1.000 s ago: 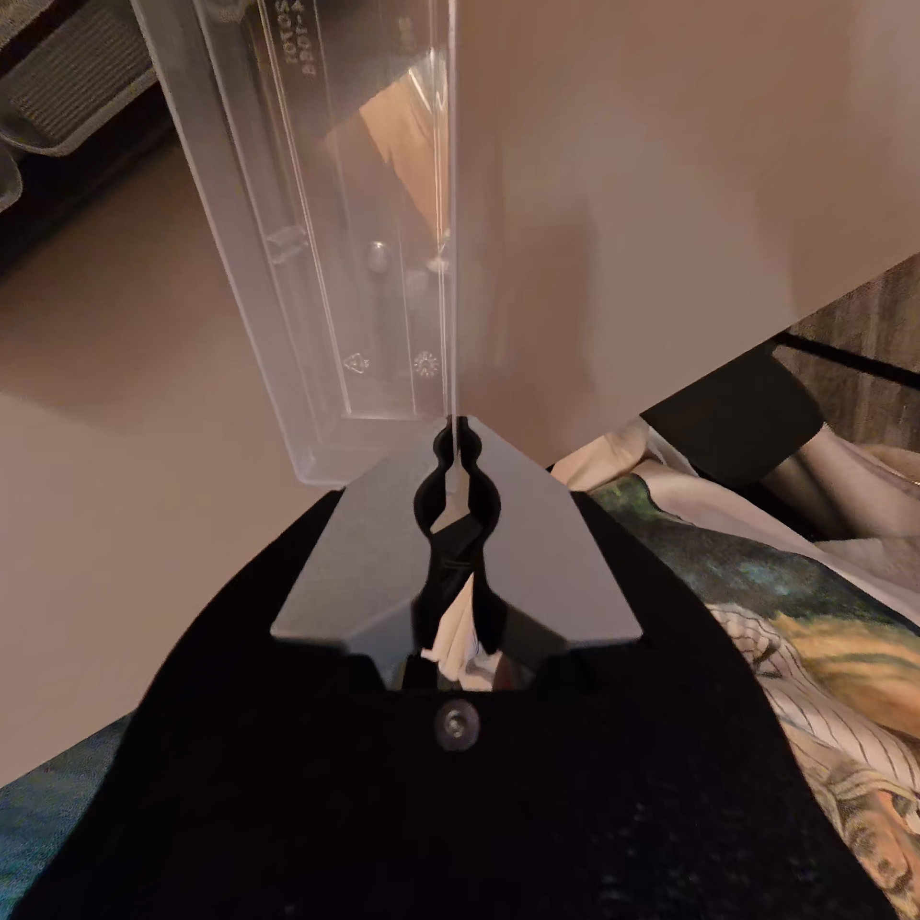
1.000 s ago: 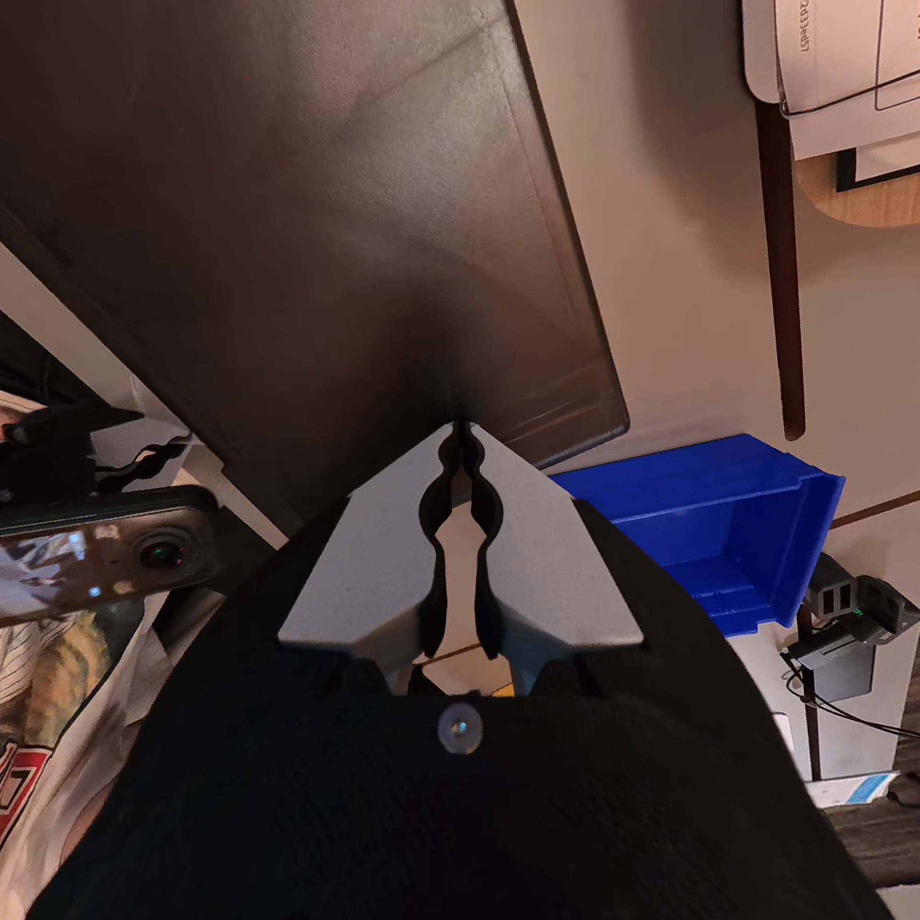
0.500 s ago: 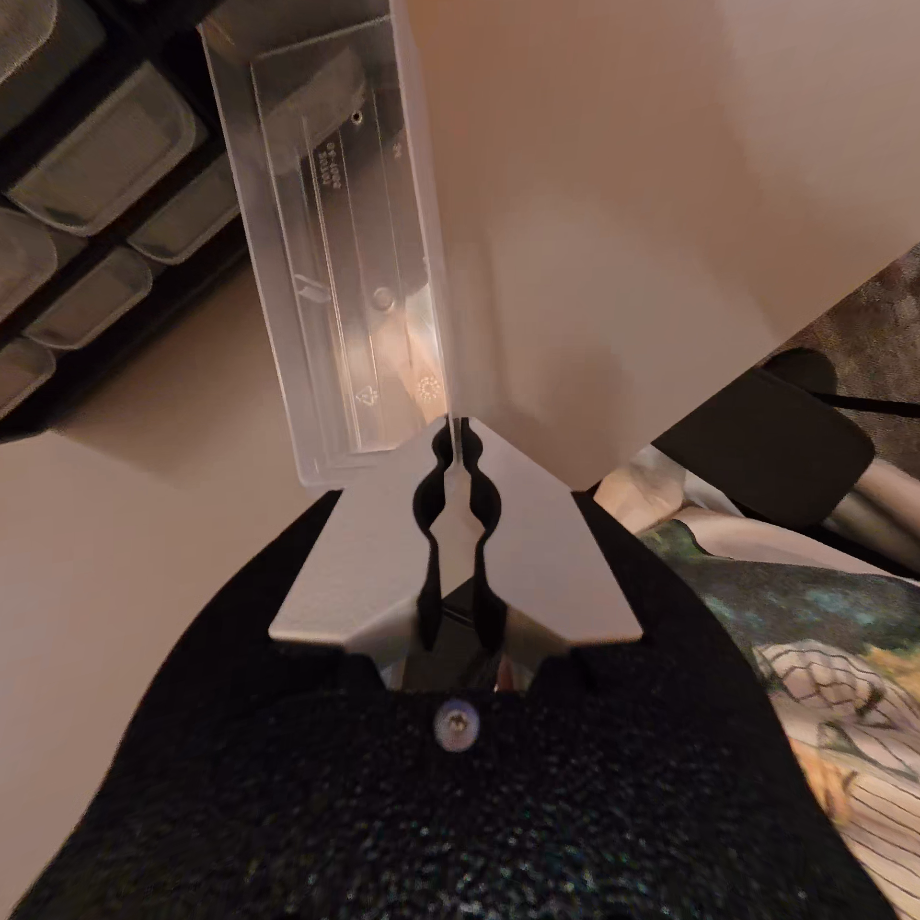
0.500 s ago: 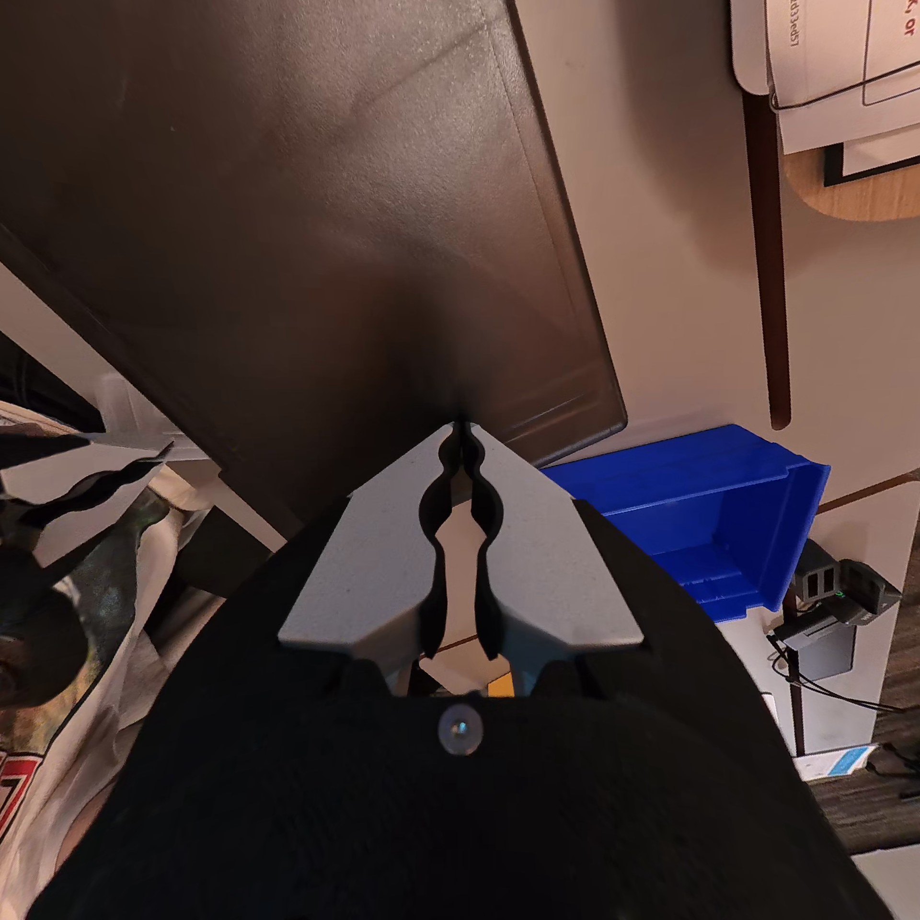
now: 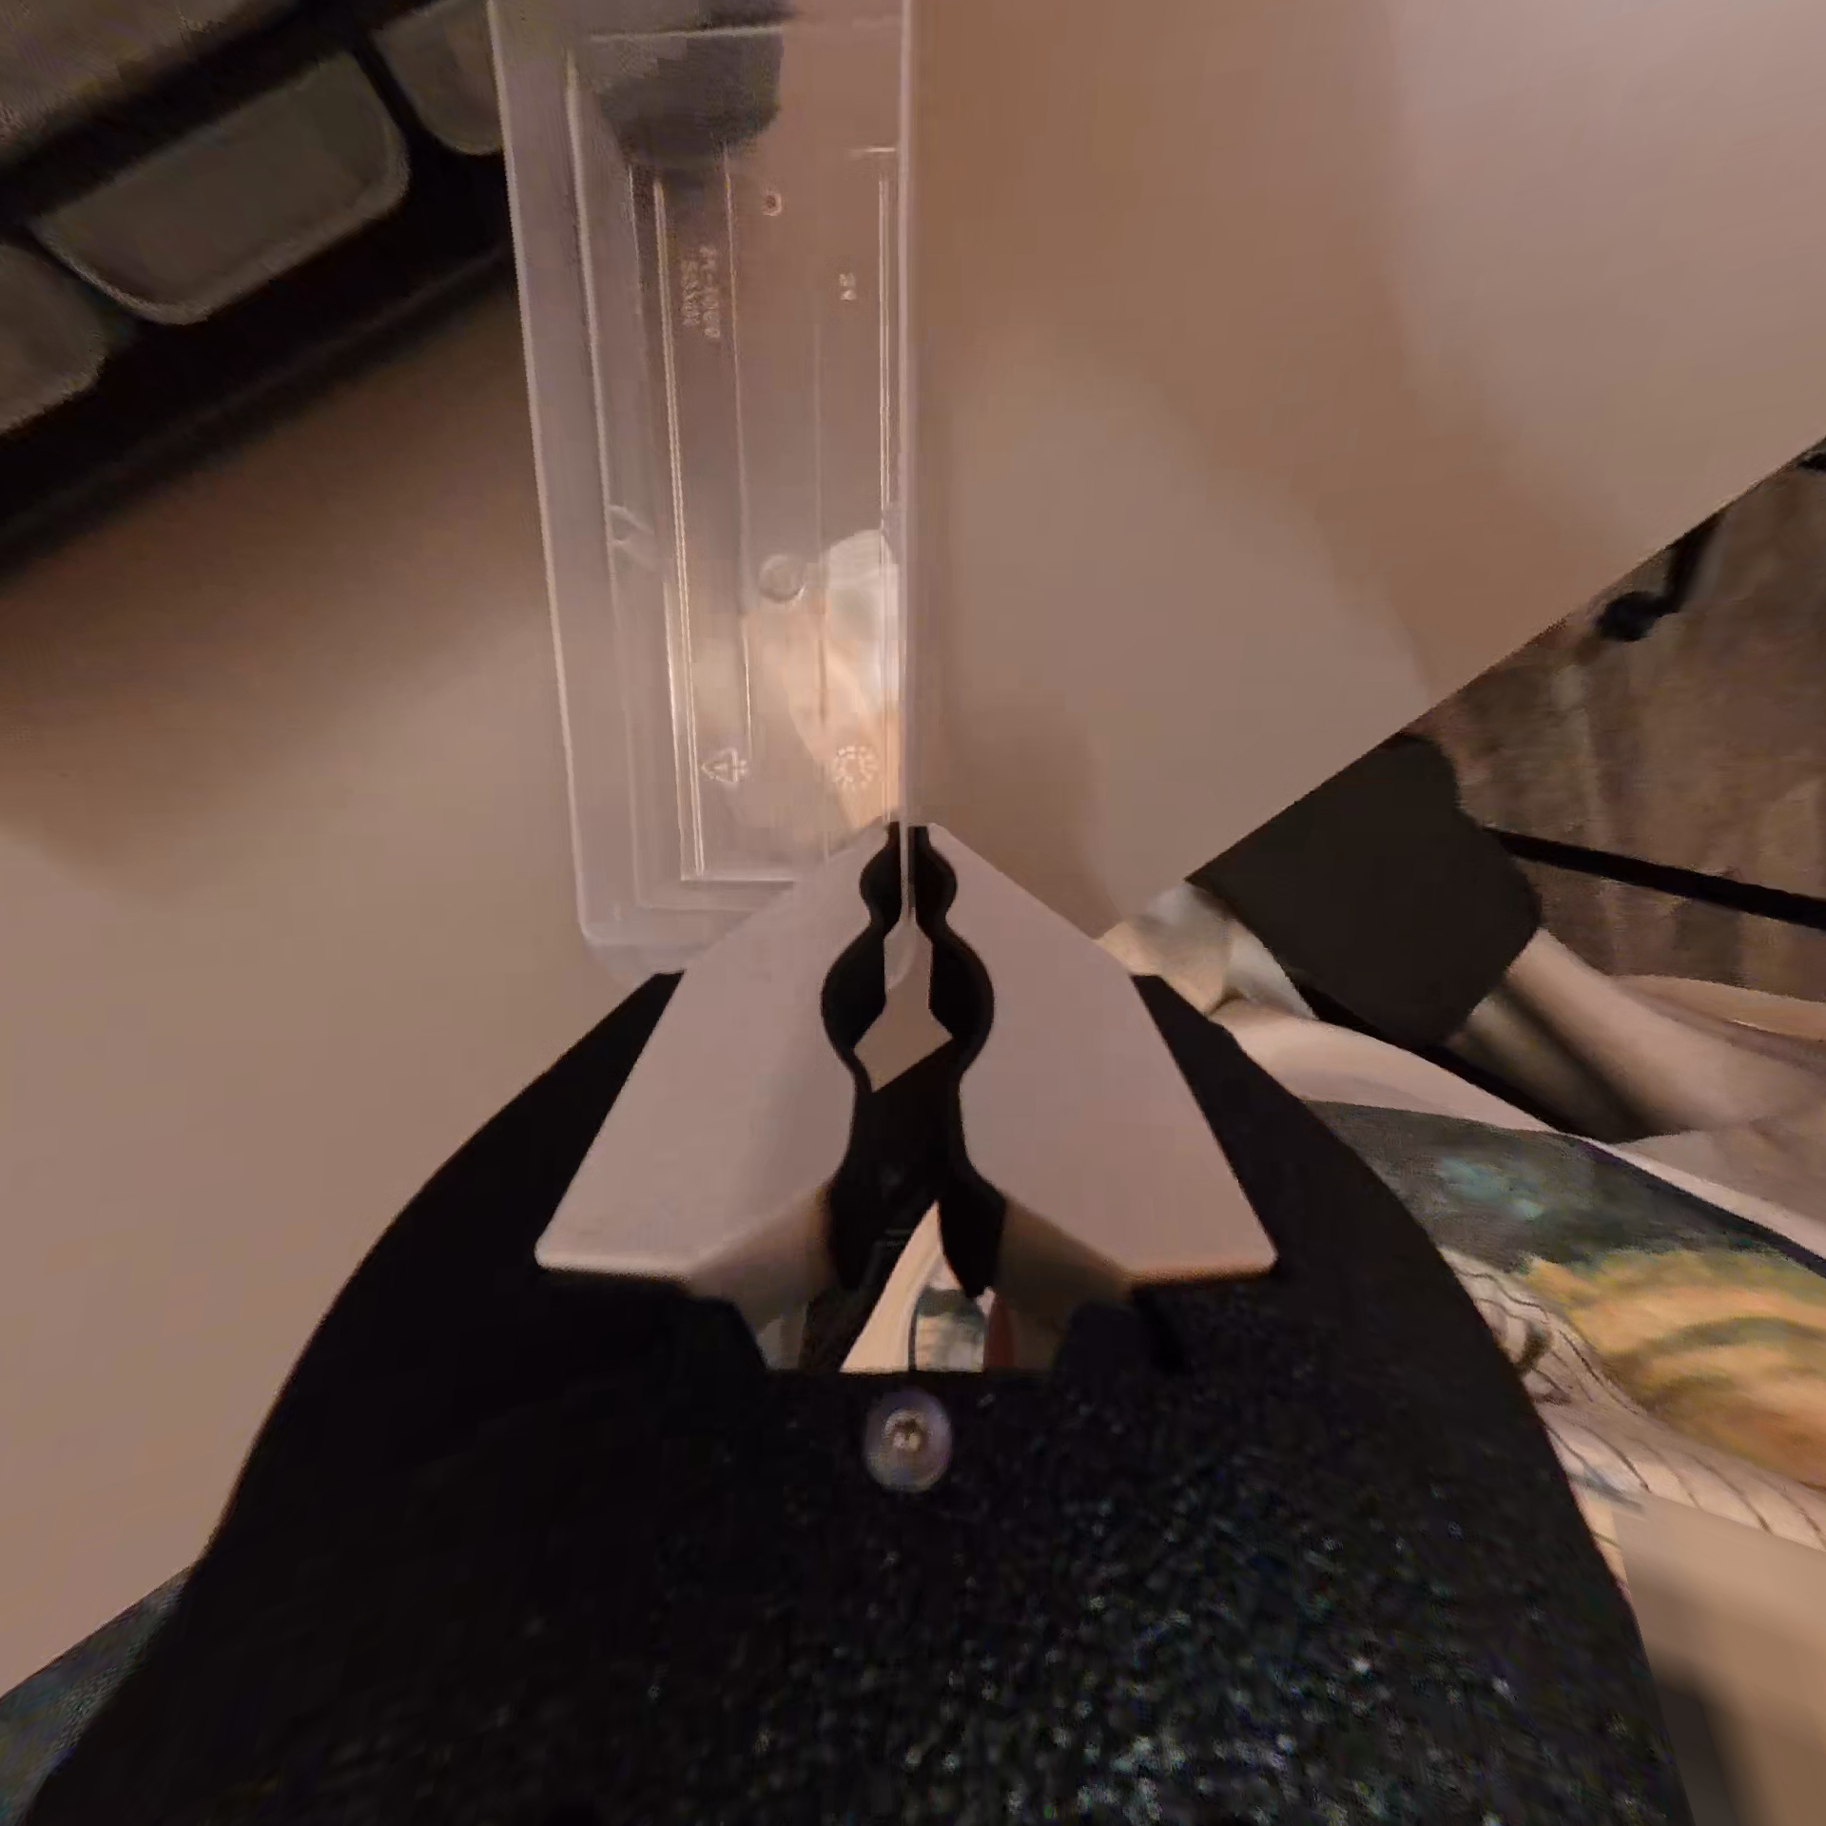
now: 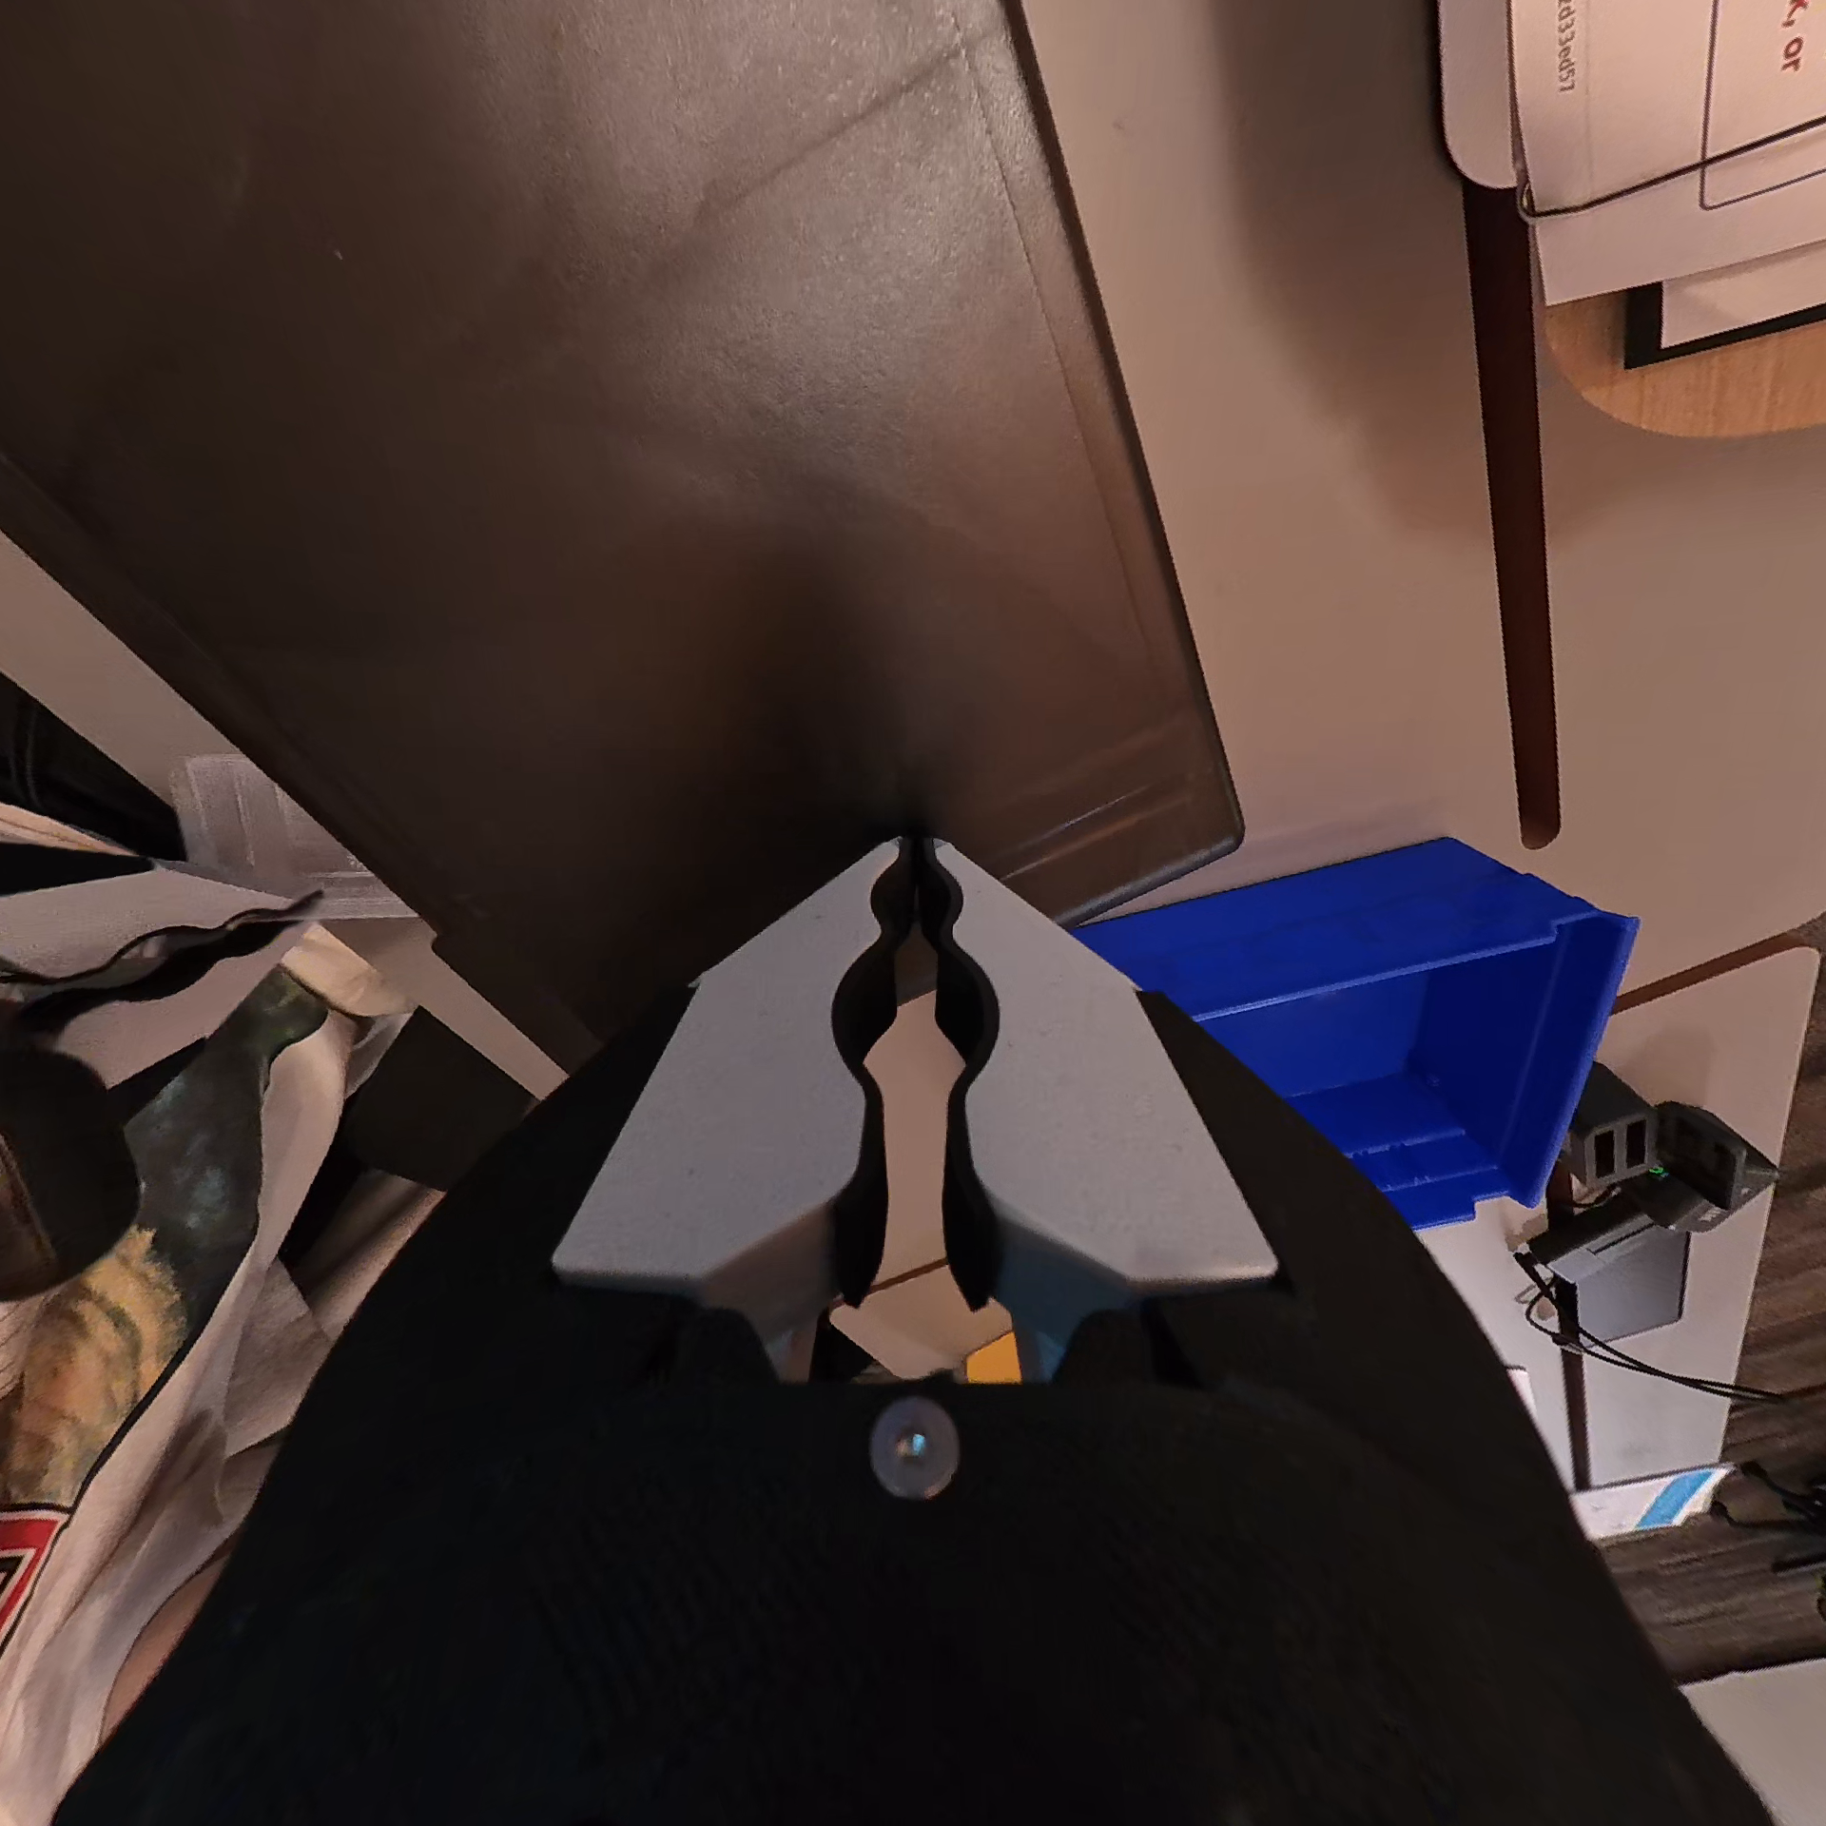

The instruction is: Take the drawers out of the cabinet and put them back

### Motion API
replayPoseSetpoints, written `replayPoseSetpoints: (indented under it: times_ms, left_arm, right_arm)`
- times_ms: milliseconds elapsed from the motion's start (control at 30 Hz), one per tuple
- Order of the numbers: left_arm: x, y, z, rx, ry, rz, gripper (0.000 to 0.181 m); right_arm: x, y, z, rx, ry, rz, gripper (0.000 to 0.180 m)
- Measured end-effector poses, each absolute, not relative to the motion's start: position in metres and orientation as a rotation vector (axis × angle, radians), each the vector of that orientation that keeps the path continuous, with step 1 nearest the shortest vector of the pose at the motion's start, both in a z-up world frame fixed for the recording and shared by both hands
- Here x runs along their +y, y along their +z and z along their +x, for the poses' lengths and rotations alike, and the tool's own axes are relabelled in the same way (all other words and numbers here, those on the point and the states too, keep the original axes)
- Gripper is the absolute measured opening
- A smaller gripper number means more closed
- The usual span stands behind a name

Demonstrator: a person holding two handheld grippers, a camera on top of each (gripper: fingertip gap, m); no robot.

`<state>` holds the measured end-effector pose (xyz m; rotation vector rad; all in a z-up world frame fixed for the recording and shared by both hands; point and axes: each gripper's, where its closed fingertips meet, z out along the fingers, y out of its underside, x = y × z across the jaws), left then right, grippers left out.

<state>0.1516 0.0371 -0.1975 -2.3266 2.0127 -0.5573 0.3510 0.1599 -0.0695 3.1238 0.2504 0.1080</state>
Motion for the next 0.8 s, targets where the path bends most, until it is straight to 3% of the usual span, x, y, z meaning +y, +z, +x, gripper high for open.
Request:
replayPoseSetpoints:
  times_ms: [33, 800]
  left_arm:
    - [0.040, -0.195, 0.152, 2.012, -0.528, -2.325, 0.000]
    - [0.046, -0.164, 0.175, 1.896, -0.219, -2.583, 0.000]
  right_arm:
    - [0.160, -0.070, 0.351, 0.247, 0.100, 3.125, 0.000]
    - [0.159, -0.069, 0.351, 0.228, 0.092, 3.077, 0.000]
